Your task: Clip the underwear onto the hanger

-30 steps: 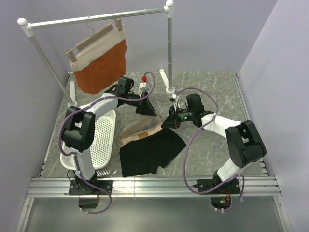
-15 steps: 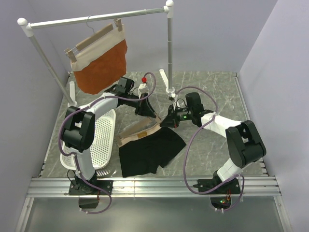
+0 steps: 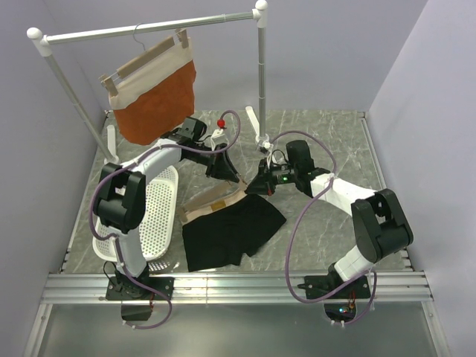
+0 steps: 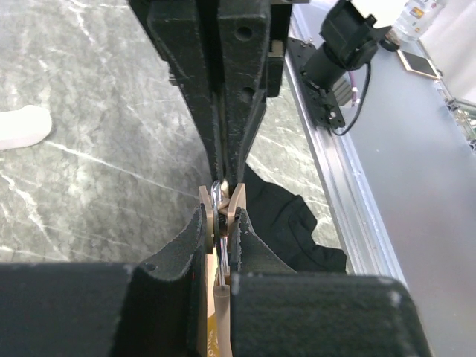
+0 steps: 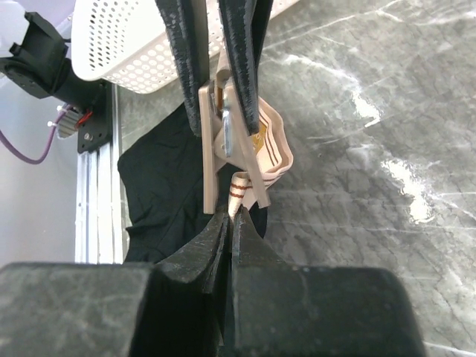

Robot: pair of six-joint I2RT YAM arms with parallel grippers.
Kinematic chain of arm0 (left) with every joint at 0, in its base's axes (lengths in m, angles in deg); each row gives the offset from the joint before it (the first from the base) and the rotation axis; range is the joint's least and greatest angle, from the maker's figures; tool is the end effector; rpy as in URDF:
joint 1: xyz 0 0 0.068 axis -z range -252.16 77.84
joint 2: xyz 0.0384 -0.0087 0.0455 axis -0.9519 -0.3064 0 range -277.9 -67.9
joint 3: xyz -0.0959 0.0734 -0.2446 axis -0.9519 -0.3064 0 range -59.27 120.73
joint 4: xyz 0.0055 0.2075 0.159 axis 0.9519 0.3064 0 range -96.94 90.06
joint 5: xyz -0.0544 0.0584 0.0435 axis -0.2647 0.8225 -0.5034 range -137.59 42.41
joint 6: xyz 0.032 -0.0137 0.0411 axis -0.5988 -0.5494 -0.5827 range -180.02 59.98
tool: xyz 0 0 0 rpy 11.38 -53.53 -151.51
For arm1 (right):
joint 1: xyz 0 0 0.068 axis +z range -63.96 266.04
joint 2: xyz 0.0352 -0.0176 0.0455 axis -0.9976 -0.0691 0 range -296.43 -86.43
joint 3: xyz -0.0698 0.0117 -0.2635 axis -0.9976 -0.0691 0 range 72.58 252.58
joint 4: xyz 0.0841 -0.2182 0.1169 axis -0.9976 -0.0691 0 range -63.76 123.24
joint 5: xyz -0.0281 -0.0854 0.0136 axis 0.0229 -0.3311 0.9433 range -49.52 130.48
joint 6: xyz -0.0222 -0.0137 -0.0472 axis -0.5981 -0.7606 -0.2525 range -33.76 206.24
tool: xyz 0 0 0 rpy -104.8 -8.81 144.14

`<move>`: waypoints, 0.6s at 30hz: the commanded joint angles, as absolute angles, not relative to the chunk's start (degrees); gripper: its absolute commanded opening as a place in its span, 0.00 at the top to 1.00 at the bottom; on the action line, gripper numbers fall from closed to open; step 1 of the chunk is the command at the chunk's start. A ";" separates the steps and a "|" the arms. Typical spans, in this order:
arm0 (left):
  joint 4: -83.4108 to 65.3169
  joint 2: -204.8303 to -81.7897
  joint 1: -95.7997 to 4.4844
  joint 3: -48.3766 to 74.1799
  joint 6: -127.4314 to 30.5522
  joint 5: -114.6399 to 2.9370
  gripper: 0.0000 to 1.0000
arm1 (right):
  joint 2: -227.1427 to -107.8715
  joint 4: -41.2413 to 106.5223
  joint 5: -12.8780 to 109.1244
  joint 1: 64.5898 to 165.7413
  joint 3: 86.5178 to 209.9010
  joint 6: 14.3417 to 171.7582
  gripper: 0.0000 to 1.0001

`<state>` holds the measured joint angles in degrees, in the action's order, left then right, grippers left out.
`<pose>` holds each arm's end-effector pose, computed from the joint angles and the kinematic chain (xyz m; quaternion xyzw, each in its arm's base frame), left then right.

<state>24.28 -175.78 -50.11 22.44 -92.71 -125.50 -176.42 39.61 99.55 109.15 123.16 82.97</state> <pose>0.3497 -0.1791 0.2420 0.4998 0.5817 -0.5806 0.2733 0.2867 0.1555 0.2180 -0.4034 0.6909 0.4982 0.3341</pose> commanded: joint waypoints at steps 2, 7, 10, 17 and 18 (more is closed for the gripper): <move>32.68 -177.68 -50.18 26.07 -104.47 -128.80 1.00 | -173.88 41.15 101.13 109.51 126.36 82.55 1.00; 42.34 -179.52 -50.18 29.14 -112.91 -128.89 1.00 | -173.96 40.80 101.65 109.07 127.42 82.90 1.00; 43.86 -179.96 -50.27 29.85 -114.25 -128.89 1.00 | -173.88 40.71 102.00 109.07 127.77 83.25 1.00; 40.70 -179.53 -50.36 28.71 -111.97 -127.84 0.99 | -173.00 39.21 102.62 108.28 127.95 82.81 1.00; 40.00 -179.35 -50.45 28.45 -111.09 -127.75 1.00 | -173.00 39.04 102.79 108.19 127.95 82.63 1.00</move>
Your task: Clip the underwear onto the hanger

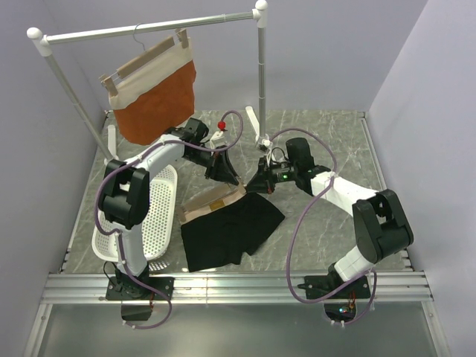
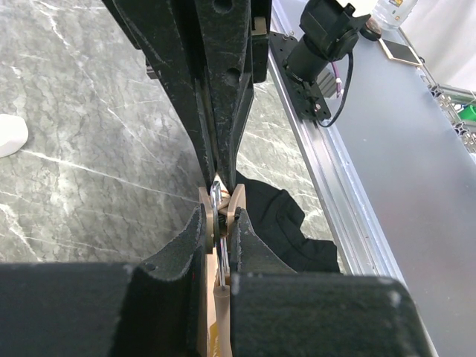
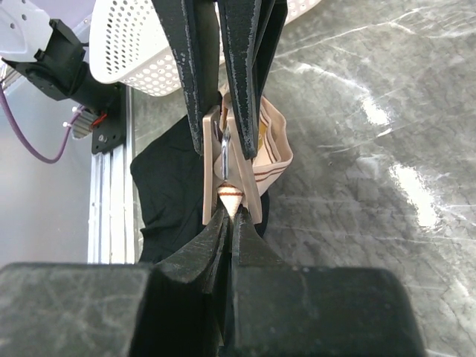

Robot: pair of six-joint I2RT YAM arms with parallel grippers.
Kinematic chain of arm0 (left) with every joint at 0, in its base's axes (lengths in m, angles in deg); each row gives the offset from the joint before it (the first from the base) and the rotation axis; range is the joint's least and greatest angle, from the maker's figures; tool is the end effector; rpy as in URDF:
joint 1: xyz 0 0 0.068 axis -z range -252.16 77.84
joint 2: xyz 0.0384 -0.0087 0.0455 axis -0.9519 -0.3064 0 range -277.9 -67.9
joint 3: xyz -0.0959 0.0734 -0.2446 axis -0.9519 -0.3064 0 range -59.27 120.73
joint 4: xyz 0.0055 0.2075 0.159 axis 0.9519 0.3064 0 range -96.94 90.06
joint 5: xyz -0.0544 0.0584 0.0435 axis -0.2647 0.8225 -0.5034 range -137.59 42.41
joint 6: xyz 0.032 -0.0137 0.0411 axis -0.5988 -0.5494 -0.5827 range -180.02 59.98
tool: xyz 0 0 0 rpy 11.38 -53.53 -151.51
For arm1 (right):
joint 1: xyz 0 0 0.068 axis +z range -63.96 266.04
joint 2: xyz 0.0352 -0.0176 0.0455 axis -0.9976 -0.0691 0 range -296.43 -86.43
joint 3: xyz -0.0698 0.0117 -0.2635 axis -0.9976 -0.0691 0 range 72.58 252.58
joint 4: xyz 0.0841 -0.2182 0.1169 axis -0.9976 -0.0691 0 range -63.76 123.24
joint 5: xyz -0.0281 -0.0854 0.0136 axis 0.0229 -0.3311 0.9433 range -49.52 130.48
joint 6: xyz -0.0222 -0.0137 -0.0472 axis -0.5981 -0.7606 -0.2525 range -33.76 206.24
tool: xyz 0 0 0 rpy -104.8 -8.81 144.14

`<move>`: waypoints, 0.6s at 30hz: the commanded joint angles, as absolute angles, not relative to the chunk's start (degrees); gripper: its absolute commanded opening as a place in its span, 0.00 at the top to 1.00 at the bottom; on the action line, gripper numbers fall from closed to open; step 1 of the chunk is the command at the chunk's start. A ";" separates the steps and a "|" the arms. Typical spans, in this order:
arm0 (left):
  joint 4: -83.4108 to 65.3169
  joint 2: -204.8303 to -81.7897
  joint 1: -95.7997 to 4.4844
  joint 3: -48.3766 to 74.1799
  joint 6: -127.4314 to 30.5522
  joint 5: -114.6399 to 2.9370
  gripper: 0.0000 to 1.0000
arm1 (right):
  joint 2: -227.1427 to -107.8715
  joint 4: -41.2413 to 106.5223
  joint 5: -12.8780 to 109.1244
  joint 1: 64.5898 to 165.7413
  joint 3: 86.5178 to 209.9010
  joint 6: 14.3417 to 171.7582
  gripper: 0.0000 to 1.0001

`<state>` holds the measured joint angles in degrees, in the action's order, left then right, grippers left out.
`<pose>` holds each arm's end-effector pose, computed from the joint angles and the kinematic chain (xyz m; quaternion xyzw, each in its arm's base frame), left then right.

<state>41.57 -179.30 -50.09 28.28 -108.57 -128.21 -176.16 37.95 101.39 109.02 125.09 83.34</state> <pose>0.3472 -0.1786 0.2391 0.5165 0.5576 -0.5955 0.2602 0.2890 0.1564 0.2280 -0.4068 0.6820 0.5098 0.3308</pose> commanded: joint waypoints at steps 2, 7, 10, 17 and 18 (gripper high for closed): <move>36.75 -178.82 -50.54 27.75 -108.29 -127.22 1.00 | -172.65 38.42 103.06 107.84 128.03 82.54 1.00; 23.68 -175.76 -50.71 23.45 -98.80 -125.64 1.00 | -171.95 37.72 103.85 107.48 127.86 82.54 1.00; 21.10 -174.96 -50.62 22.03 -95.27 -125.99 1.00 | -171.77 38.94 103.85 107.48 127.60 83.60 1.00; 29.25 -176.53 -50.62 25.46 -101.66 -127.74 1.00 | -172.21 40.62 102.80 107.40 127.59 84.74 1.00; 31.88 -176.80 -50.62 26.33 -102.81 -127.92 1.00 | -172.12 40.62 102.54 107.48 127.59 84.74 1.00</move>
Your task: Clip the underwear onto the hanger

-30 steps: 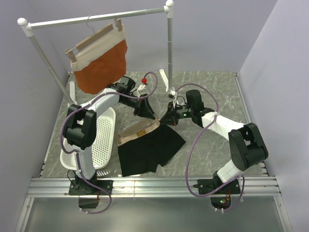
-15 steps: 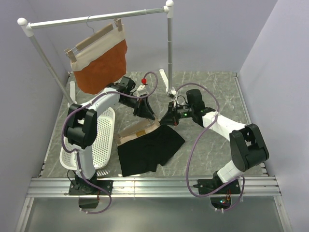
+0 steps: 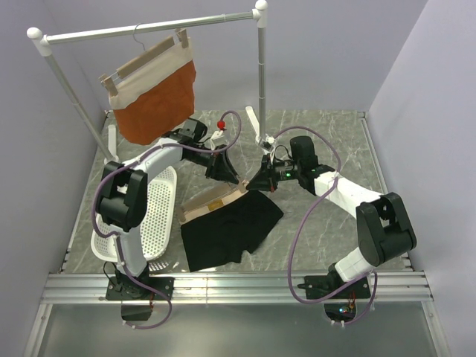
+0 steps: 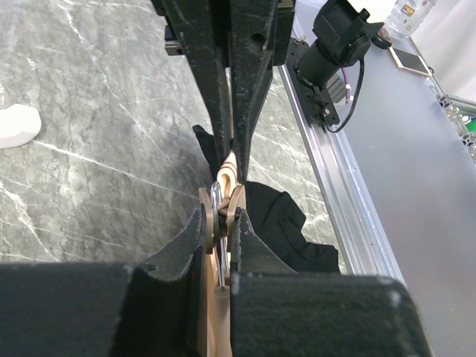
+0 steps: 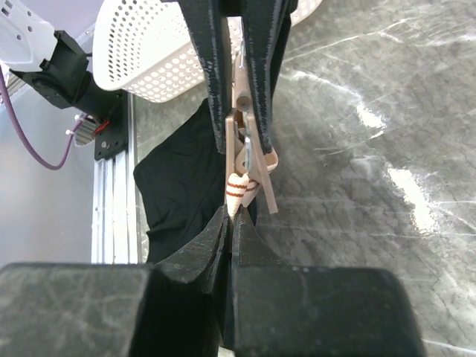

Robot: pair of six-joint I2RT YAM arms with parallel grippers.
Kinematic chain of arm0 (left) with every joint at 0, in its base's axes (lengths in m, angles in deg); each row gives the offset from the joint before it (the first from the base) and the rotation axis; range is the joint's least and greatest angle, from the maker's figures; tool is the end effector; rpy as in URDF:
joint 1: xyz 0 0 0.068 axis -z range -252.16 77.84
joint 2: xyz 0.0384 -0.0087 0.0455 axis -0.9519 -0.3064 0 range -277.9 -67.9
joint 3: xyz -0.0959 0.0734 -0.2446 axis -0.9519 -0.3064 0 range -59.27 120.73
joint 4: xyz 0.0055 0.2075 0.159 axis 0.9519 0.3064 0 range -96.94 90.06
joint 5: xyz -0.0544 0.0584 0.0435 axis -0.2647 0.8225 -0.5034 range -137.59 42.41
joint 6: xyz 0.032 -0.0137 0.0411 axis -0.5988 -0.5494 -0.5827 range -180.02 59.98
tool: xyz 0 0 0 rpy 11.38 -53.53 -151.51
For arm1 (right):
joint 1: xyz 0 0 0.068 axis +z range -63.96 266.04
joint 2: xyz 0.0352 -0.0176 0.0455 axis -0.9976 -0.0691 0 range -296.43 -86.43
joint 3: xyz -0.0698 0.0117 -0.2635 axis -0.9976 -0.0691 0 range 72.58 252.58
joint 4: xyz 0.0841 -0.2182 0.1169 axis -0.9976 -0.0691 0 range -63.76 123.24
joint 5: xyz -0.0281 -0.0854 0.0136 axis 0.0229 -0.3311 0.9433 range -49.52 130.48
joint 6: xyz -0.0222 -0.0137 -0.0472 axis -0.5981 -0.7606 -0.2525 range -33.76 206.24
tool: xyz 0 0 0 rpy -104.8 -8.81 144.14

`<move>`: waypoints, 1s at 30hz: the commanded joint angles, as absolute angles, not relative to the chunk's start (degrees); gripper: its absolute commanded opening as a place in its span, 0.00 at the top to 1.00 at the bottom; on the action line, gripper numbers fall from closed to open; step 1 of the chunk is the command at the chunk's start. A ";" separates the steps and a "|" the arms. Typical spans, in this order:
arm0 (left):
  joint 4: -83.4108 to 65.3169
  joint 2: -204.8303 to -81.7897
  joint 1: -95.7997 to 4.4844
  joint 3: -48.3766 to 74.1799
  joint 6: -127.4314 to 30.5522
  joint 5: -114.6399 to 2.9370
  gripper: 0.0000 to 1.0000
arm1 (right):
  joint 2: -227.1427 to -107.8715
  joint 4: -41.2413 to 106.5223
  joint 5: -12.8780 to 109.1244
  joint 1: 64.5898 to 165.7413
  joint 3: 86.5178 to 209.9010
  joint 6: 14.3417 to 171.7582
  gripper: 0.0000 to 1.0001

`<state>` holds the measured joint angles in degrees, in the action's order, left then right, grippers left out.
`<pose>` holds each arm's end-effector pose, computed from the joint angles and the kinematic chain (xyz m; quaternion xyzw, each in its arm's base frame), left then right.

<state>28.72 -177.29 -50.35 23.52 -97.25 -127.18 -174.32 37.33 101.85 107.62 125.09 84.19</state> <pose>0.3501 -0.1778 0.2354 0.5010 0.5735 -0.5911 0.2659 0.2885 0.1477 0.2371 -0.3984 0.6825 0.5098 0.3401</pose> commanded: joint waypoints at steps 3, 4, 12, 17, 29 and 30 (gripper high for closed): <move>37.42 -178.03 -50.54 28.09 -107.21 -128.27 0.98 | -172.30 40.70 101.92 107.48 127.77 84.65 1.00; 38.31 -178.29 -50.54 28.44 -108.87 -128.36 0.96 | -172.38 40.53 101.66 107.48 127.94 84.65 1.00; 37.01 -177.42 -50.45 27.67 -107.40 -127.13 0.68 | -172.47 40.62 101.65 107.40 128.38 85.44 1.00; 29.11 -176.01 -50.45 25.37 -100.81 -125.64 0.65 | -172.38 41.06 102.44 107.40 128.91 86.15 1.00; 11.00 -171.00 -50.45 19.14 -85.43 -117.91 0.37 | -171.86 39.83 102.71 107.40 128.39 85.62 1.00; 10.38 -170.39 -50.45 19.04 -84.72 -116.86 0.31 | -171.68 39.74 102.62 107.40 128.21 85.53 1.00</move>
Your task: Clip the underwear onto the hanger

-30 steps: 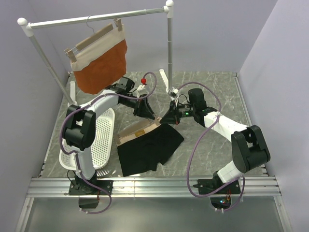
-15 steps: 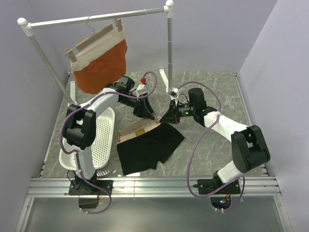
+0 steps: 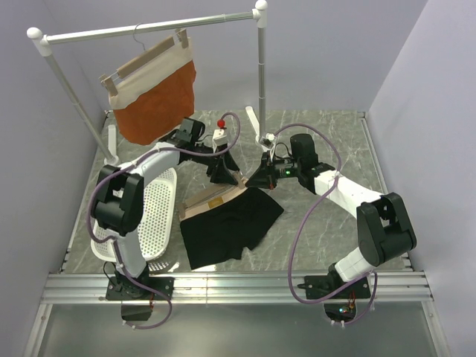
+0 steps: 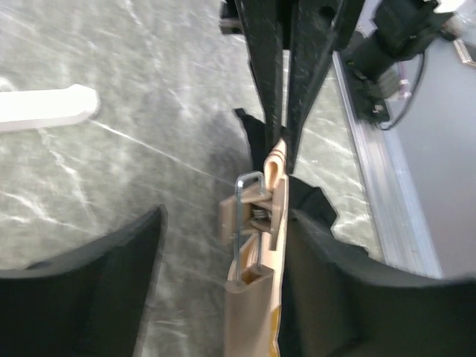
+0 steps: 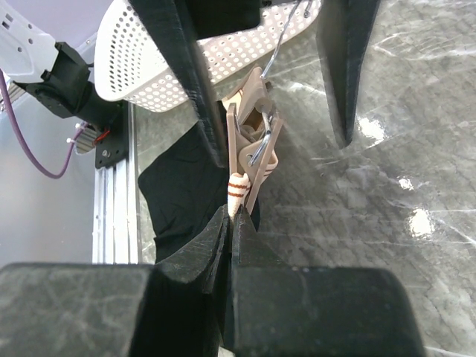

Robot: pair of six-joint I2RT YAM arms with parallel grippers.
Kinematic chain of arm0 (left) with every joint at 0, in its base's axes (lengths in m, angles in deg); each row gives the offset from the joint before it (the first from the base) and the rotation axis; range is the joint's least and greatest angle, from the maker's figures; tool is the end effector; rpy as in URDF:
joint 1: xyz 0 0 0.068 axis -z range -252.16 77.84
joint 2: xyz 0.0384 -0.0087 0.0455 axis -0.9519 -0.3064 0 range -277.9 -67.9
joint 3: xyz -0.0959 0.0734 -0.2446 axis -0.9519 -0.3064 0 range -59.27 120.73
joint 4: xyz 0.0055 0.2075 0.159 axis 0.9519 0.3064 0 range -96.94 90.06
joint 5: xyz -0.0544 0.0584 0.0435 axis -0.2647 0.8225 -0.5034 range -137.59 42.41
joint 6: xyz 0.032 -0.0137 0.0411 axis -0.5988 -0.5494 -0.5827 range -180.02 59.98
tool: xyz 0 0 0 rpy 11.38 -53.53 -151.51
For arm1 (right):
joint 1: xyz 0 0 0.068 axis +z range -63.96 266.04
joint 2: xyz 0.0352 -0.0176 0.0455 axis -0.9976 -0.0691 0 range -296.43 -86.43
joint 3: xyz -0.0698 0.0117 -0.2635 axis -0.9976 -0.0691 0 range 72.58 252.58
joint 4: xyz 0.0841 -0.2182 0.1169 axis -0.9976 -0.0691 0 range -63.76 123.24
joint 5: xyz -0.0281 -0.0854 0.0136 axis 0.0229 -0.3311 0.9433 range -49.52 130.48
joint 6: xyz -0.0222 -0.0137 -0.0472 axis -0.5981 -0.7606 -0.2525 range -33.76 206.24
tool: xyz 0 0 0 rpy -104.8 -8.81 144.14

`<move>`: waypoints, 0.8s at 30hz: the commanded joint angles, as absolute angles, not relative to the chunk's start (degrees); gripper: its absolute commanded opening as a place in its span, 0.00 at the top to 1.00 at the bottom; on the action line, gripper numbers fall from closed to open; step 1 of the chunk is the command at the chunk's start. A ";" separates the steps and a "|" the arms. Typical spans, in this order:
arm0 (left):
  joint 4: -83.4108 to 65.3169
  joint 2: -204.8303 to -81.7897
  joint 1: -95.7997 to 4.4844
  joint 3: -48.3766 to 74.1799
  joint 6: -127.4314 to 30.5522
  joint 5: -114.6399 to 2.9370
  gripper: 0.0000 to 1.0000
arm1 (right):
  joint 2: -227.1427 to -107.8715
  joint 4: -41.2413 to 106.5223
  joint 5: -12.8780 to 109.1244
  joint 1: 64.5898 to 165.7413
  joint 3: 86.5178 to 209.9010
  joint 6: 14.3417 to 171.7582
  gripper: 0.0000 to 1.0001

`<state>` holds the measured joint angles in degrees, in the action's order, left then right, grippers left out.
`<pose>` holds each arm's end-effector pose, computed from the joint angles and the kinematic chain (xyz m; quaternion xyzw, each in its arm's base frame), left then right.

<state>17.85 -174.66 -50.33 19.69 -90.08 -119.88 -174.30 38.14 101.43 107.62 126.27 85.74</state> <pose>0.3517 -0.1774 0.2378 0.5047 0.6050 -0.5387 0.2984 0.2919 0.1489 0.2447 -0.3940 0.6808 0.5099 0.3483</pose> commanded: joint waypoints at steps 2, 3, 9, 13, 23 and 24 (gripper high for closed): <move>8.88 -169.60 -50.54 18.78 -82.97 -115.80 0.21 | -171.59 39.74 102.45 107.40 128.03 85.36 1.00; 8.36 -168.64 -50.54 18.52 -82.26 -115.10 0.19 | -171.51 39.57 102.45 107.40 127.69 85.36 1.00; 7.47 -164.33 -51.50 18.78 -79.45 -106.57 0.06 | -171.06 37.55 101.92 107.13 127.07 83.60 1.00; 7.20 -161.60 -53.70 18.60 -75.49 -105.25 0.01 | -170.45 34.65 100.95 107.04 127.33 80.70 1.00; 11.42 -148.78 -55.45 12.81 -70.48 -96.90 0.04 | -168.87 29.20 99.72 106.61 128.12 74.99 1.00; 12.12 -148.07 -55.63 12.37 -69.52 -94.63 0.07 | -168.61 27.54 99.55 106.61 128.30 74.12 1.00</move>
